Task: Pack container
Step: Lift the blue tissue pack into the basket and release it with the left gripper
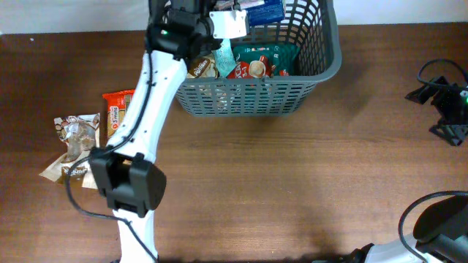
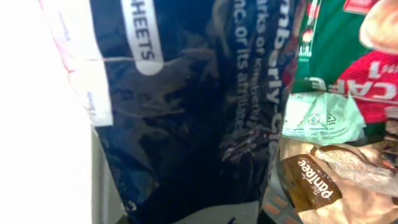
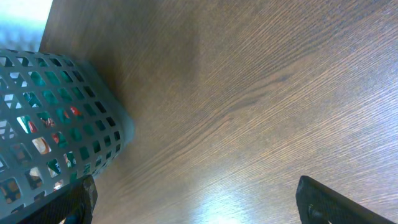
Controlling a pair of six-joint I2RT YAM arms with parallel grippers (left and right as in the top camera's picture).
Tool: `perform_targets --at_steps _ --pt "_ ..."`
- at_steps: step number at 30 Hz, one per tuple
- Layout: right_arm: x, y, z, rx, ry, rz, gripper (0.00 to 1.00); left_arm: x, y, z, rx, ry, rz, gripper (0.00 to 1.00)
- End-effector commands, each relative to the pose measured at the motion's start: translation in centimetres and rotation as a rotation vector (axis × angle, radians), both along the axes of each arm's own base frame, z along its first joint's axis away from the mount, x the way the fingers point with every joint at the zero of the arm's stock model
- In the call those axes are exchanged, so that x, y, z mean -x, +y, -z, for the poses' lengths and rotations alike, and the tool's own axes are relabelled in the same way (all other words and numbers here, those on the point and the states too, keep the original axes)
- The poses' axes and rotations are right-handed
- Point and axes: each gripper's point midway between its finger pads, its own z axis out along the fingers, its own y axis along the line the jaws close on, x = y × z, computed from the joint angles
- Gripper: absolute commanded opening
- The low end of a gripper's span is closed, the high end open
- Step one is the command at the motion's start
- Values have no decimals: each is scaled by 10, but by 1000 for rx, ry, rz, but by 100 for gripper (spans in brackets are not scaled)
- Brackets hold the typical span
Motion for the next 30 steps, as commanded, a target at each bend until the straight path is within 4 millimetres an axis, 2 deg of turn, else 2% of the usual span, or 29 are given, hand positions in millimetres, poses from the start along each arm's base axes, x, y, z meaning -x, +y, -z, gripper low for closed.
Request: perform_targets --at_steps 1,6,8,9,10,11,12,13,16,19,21,23,25,28,30 --pt "-1 2 -3 -3 -12 -2 99 -12 3 13 -60 -21 -49 2" --pt "-1 2 -3 -3 -12 -2 99 -19 2 29 -67 -7 -55 2" --pt "-1 2 -3 -3 -12 -2 99 -19 2 29 -63 -6 -57 9" --pt "-1 2 -3 -3 -12 -2 99 -19 2 29 -63 -6 -57 24" --pt "-1 2 -3 -3 -12 -2 99 -20 2 29 -62 -9 -58 32" --pt "-1 2 -3 -3 -12 -2 99 -20 2 27 -58 -14 -63 60" --pt "-1 2 -3 -3 -12 -2 99 -22 4 25 -44 -23 -88 95" --pt "-1 2 -3 -3 -12 -2 99 -23 5 20 -35 -34 -118 99" --pt "-1 2 -3 -3 -12 -2 99 -23 11 -4 45 -70 -225 99" --pt "-1 2 -3 -3 -12 -2 99 -13 16 -54 210 -114 -314 99" --pt "-1 2 -3 -3 -12 -2 99 -2 22 -86 250 -150 -326 99" --pt "-1 2 -3 -3 -12 -2 99 22 34 -127 270 -190 -330 99" --pt "-1 2 -3 -3 -12 -2 99 43 47 -153 282 -216 -367 99" --pt "-1 2 -3 -3 -12 -2 99 78 78 -181 260 -237 -442 99" --pt "-1 2 -3 -3 -12 -2 99 101 99 -193 263 -229 -480 99"
